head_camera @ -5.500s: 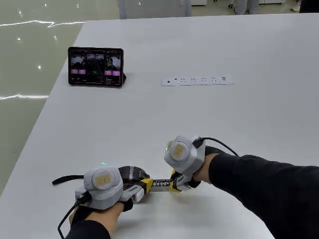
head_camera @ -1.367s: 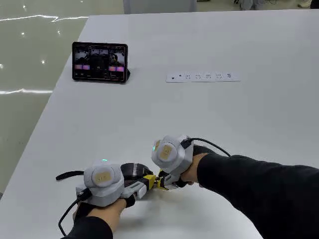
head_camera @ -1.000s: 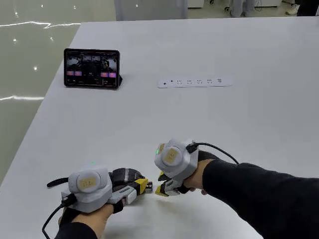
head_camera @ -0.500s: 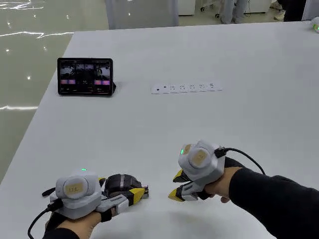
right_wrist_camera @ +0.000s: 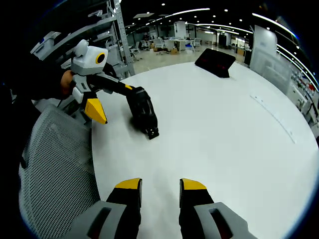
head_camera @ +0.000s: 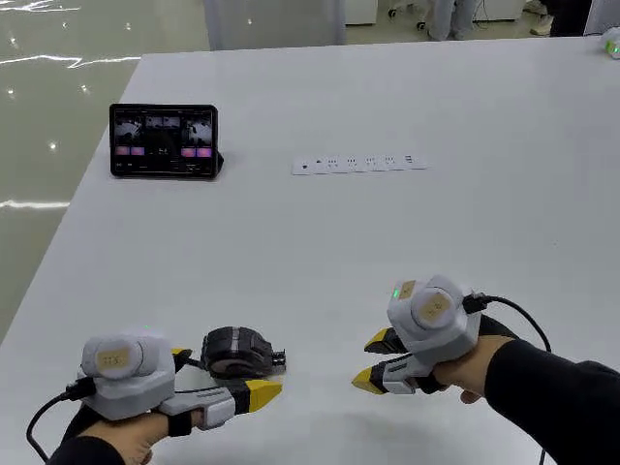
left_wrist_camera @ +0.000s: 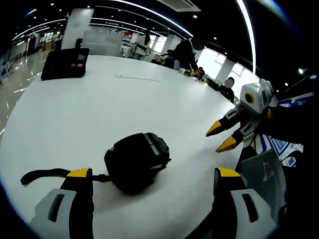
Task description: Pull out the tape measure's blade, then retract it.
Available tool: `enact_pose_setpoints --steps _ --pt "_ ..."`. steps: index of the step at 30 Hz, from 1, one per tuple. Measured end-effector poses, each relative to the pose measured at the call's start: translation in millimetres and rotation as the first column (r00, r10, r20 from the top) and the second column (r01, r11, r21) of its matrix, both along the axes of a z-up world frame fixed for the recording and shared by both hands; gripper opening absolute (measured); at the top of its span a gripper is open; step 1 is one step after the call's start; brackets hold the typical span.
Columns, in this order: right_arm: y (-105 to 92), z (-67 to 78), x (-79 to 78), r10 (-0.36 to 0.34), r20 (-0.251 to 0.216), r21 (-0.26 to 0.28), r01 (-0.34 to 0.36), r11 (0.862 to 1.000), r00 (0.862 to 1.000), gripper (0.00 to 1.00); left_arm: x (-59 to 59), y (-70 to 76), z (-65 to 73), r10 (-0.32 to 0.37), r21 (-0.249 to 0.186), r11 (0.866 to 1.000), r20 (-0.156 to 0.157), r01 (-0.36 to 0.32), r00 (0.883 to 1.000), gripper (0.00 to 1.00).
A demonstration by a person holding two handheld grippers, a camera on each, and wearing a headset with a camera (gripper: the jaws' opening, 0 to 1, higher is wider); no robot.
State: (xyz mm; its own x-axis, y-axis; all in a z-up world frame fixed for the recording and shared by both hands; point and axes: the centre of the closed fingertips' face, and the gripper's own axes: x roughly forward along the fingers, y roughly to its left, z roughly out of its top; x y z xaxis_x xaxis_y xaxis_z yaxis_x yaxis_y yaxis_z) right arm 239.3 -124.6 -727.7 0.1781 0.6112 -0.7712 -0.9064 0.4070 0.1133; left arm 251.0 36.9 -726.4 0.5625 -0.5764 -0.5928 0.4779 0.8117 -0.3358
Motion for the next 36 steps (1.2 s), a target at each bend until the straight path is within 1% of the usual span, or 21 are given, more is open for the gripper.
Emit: enact_pose_setpoints --steps 2,5,6,7,9,11,13,15,17,18,19,20,22,23,24,28,30,33,34,36 --pt "-4.4 3.9 0.2 -0.014 0.009 0.016 0.014 1.000 1.000 0.28 -2.3 1.9 2.8 -0.021 0.023 1.000 0.026 0.020 0.999 0.99" --pt "-12.4 7.3 -1.2 -0.028 0.027 0.023 0.027 0.999 0.999 0.29 -5.5 6.5 3.0 -0.040 0.043 0.998 0.036 0.038 0.999 0.99" --pt "-15.3 7.8 -1.6 -0.030 0.034 0.023 0.030 0.999 0.999 0.30 -5.3 9.6 3.9 -0.039 0.053 0.998 0.046 0.037 0.998 0.99" --pt "-19.6 8.2 -1.8 -0.038 0.042 0.020 0.037 0.999 0.998 0.31 -2.0 14.5 6.2 -0.026 0.052 0.998 0.073 0.022 0.997 0.99" --pt "-27.2 8.6 -3.3 -0.052 0.044 0.018 0.051 0.999 0.998 0.33 -3.2 20.6 8.6 -0.021 0.045 0.999 0.074 0.017 0.997 0.99" --pt "-35.6 10.3 -3.7 -0.062 0.064 0.015 0.061 0.998 0.996 0.34 -3.2 28.1 9.6 -0.014 0.048 0.999 0.082 0.010 0.997 0.99" --pt "-42.7 11.1 -4.2 -0.068 0.074 0.016 0.067 0.998 0.995 0.37 -4.7 32.9 11.0 -0.018 0.047 0.999 0.085 0.014 0.996 0.99" --pt "-51.5 13.1 -3.0 -0.078 0.092 0.023 0.076 0.997 0.993 0.40 -7.2 39.2 12.1 -0.036 0.060 0.998 0.089 0.031 0.995 0.99" --pt "-60.5 16.3 -1.4 -0.100 0.100 0.040 0.096 0.995 0.990 0.42 -10.9 43.2 16.2 -0.052 0.069 0.997 0.094 0.046 0.994 0.99" --pt "-63.6 18.5 -1.5 -0.109 0.099 0.048 0.105 0.993 0.989 0.44 -11.5 44.3 19.1 -0.061 0.073 0.996 0.108 0.054 0.992 0.99" --pt "-68.9 19.8 -1.3 -0.120 0.099 0.053 0.115 0.992 0.988 0.45 -12.5 46.9 20.3 -0.069 0.080 0.995 0.111 0.060 0.991 0.99" --pt "-72.9 19.7 -0.7 -0.124 0.102 0.054 0.119 0.991 0.987 0.45 -13.2 49.2 19.7 -0.073 0.088 0.994 0.104 0.064 0.992 0.99" --pt "-80.8 21.6 -0.5 -0.138 0.104 0.061 0.132 0.989 0.985 0.48 -17.2 54.5 17.4 -0.076 0.108 0.992 0.076 0.068 0.994 0.99" --pt "-84.2 21.9 -0.3 -0.144 0.105 0.059 0.139 0.989 0.984 0.48 -17.3 58.4 16.0 -0.076 0.115 0.991 0.077 0.067 0.994 0.99" --pt "-89.6 22.1 0.2 -0.151 0.110 0.049 0.146 0.988 0.982 0.49 -18.1 61.7 17.6 -0.082 0.123 0.990 0.089 0.070 0.993 0.99" --pt "-104.3 23.4 -0.2 -0.163 0.115 0.037 0.159 0.987 0.980 0.51 -19.1 68.0 23.1 -0.089 0.133 0.988 0.093 0.076 0.992 0.99" --pt "-112.3 23.7 -1.0 -0.169 0.113 0.033 0.166 0.986 0.979 0.53 -18.6 72.3 26.4 -0.085 0.138 0.988 0.101 0.070 0.991 0.99" --pt "-124.4 23.2 -3.3 -0.181 0.107 0.024 0.179 0.983 0.978 0.57 -17.9 76.9 30.8 -0.072 0.133 0.990 0.105 0.057 0.992 0.99" --pt "-129.5 23.0 -4.5 -0.186 0.104 0.023 0.185 0.982 0.977 0.58 -17.6 78.5 32.5 -0.066 0.131 0.990 0.110 0.052 0.992 0.99" --pt "-137.6 24.1 -7.2 -0.199 0.100 0.019 0.198 0.980 0.975 0.62 -18.2 79.1 34.4 -0.066 0.131 0.990 0.113 0.051 0.991 0.99"
